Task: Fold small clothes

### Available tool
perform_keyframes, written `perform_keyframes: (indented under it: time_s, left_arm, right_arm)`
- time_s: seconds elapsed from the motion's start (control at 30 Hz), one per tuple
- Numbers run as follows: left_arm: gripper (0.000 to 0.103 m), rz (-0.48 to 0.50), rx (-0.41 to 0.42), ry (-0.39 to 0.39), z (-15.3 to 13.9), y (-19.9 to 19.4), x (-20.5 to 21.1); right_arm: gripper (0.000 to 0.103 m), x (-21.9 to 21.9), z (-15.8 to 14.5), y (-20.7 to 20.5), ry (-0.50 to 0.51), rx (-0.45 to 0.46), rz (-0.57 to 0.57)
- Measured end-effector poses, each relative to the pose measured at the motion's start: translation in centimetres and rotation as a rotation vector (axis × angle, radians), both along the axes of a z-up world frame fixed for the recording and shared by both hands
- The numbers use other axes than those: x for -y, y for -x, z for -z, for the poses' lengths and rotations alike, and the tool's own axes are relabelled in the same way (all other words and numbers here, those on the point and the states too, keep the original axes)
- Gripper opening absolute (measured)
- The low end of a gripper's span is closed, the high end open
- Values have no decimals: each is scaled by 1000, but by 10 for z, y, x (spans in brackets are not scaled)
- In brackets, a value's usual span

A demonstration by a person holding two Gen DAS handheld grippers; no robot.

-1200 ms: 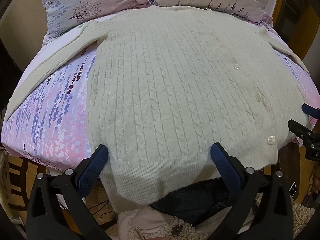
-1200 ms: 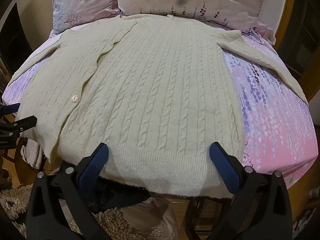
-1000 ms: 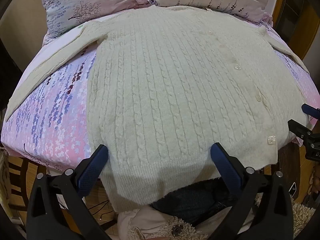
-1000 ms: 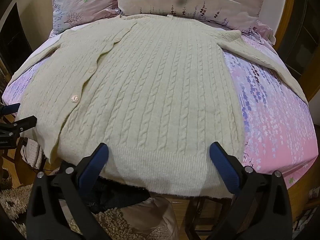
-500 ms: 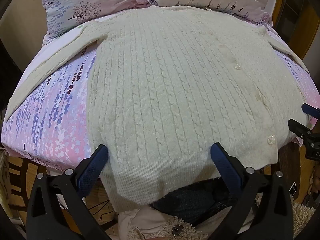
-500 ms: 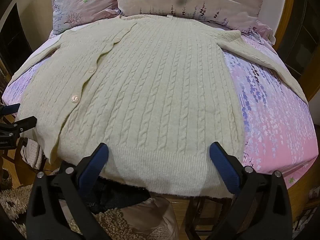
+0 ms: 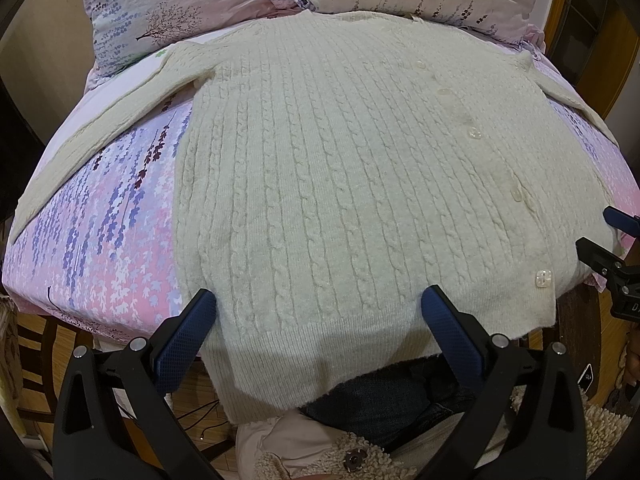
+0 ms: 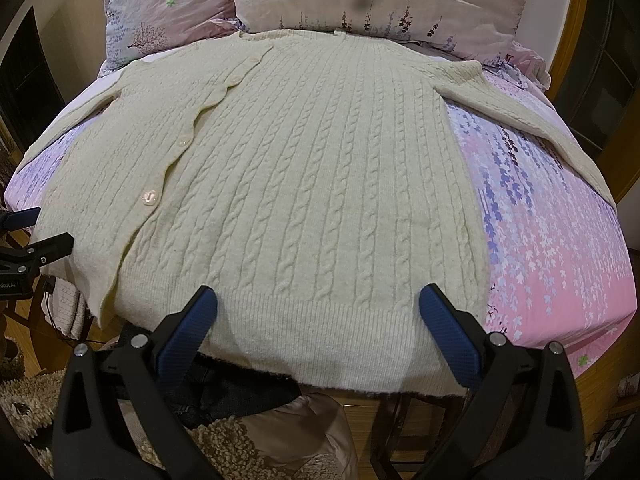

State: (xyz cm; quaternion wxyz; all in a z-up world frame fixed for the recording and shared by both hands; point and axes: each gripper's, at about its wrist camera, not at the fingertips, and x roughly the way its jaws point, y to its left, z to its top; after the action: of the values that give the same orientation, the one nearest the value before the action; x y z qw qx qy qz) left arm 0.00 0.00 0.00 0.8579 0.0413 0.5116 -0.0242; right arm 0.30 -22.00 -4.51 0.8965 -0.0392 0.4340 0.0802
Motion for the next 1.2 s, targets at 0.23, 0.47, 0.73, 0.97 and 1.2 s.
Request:
perform_keyframes:
  time_s: [0.23,0.47,0.73,0.97,1.2]
  left_arm:
    - [102,0,0,0,0,0,0]
    - [102,0,0,0,0,0,0]
    - [102,0,0,-1,0,0,0]
    - [102,3,-6,-4,-1,0,0]
    - [102,0,-7,-2,0,0,2]
  right_arm:
    - [101,0,0,0,-1,1,0]
    - [101,0,0,0,-1,1,0]
    - [101,1,0,0,-1,1,0]
    - [101,1,0,-1,-1,-1,2]
    - [101,1,0,-1,-1,-1,2]
